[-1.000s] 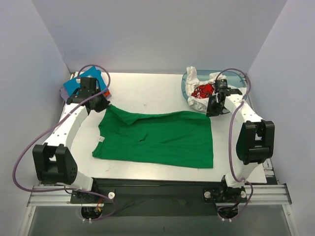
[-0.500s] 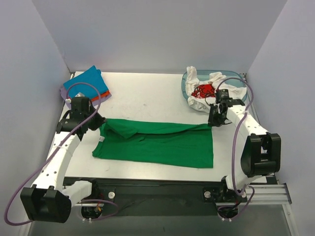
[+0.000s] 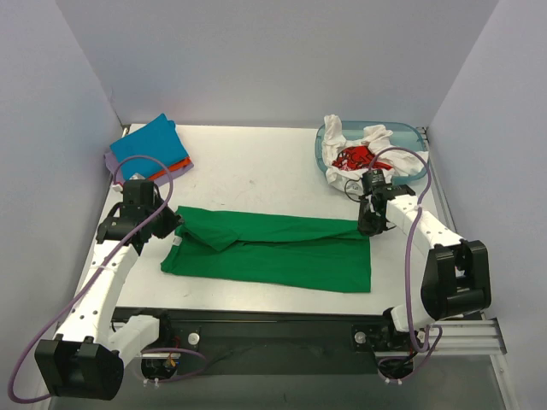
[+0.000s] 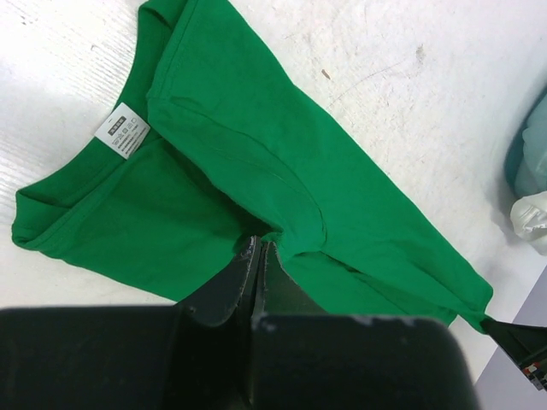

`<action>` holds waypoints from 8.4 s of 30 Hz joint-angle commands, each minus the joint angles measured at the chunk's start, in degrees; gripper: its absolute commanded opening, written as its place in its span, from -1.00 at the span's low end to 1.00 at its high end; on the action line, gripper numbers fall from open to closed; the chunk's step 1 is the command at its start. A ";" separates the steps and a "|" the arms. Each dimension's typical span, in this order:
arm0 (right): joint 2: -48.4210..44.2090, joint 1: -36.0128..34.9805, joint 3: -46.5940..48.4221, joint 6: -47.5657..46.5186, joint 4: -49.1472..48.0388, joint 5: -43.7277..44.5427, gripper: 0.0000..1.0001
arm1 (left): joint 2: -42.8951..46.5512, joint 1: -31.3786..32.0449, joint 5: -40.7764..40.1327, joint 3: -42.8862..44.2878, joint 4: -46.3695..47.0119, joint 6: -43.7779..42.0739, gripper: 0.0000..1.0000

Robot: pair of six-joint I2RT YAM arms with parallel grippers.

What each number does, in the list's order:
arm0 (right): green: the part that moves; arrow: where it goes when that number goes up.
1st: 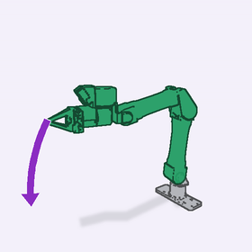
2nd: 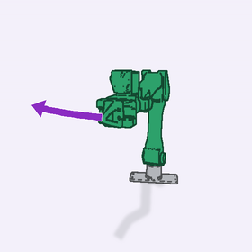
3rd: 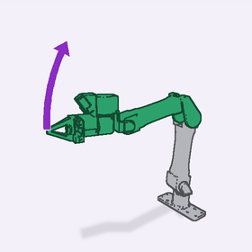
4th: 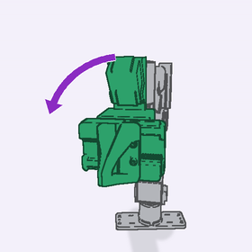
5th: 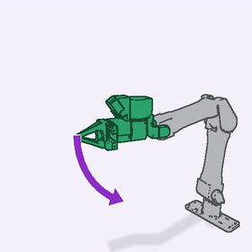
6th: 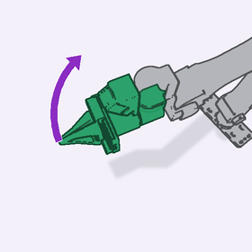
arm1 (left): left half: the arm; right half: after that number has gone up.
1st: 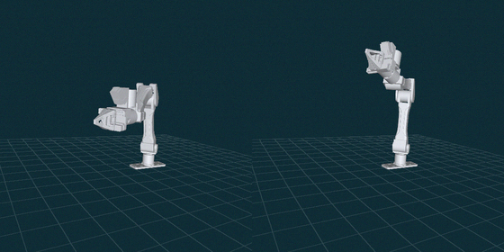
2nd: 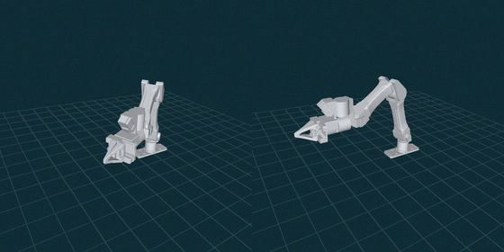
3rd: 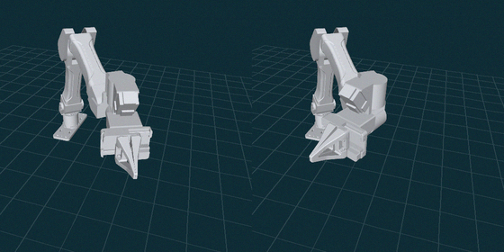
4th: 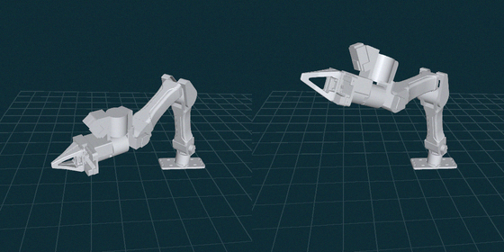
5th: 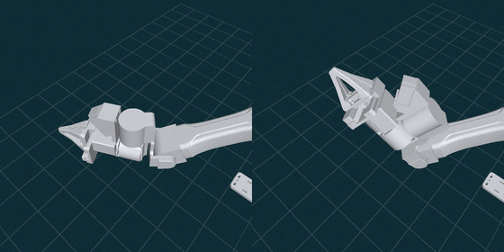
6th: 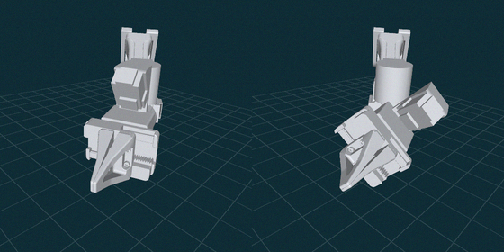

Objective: Fold and stack the t-shirts
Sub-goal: Fold the other side of the tshirt into a rectangle, then rotate the tshirt 90 degrees

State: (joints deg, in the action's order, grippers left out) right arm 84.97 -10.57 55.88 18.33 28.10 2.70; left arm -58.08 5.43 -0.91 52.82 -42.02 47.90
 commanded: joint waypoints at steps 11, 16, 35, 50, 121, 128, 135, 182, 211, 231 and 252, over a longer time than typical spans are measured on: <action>-9.83 -4.11 -1.30 1.80 3.99 4.69 -0.10 | 4.21 -0.86 2.84 -3.16 0.10 0.97 -1.00; -4.90 -6.12 2.39 0.83 3.37 -1.73 -0.15 | 4.38 -0.95 3.37 -3.51 -0.08 0.70 -1.00; 13.54 -35.65 23.57 4.61 -4.98 -23.44 -0.16 | -14.84 -8.24 10.39 -1.93 13.45 -7.03 -1.00; 31.21 -44.89 38.25 7.95 -8.49 -24.85 -0.20 | -29.71 -15.45 12.86 4.39 14.42 -11.95 -1.00; 30.87 -47.53 33.43 13.14 2.14 -18.87 -1.00 | -0.89 -15.19 16.46 -20.46 4.23 -6.51 -0.88; 31.66 -47.09 33.42 12.17 2.31 -18.52 -1.00 | 2.80 -13.25 13.92 -19.95 0.89 -4.66 -0.75; 31.84 -46.21 33.60 11.47 3.19 -18.78 -0.90 | 4.91 -12.81 14.61 -19.77 -1.82 -3.43 -0.38; 21.02 -7.36 9.08 0.75 0.20 -22.74 -0.10 | -45.18 7.93 9.69 5.89 13.80 -1.57 0.25; 5.38 -18.26 1.07 11.91 2.48 -17.64 -0.10 | -65.60 8.89 4.33 50.19 1.06 -17.40 0.25; 6.70 -15.89 -1.38 5.67 2.85 -13.42 -0.09 | -48.79 10.92 10.48 30.18 3.78 -12.48 0.27; 12.32 -20.01 -11.84 18.93 -9.02 -18.52 -0.09 | -67.15 10.83 8.82 39.97 1.34 -19.51 0.25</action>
State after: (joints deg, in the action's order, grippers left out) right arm 92.71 -27.46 49.36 32.53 23.88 -12.69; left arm -119.90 16.32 10.85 88.95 -42.28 32.18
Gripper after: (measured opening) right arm 0.456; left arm 0.626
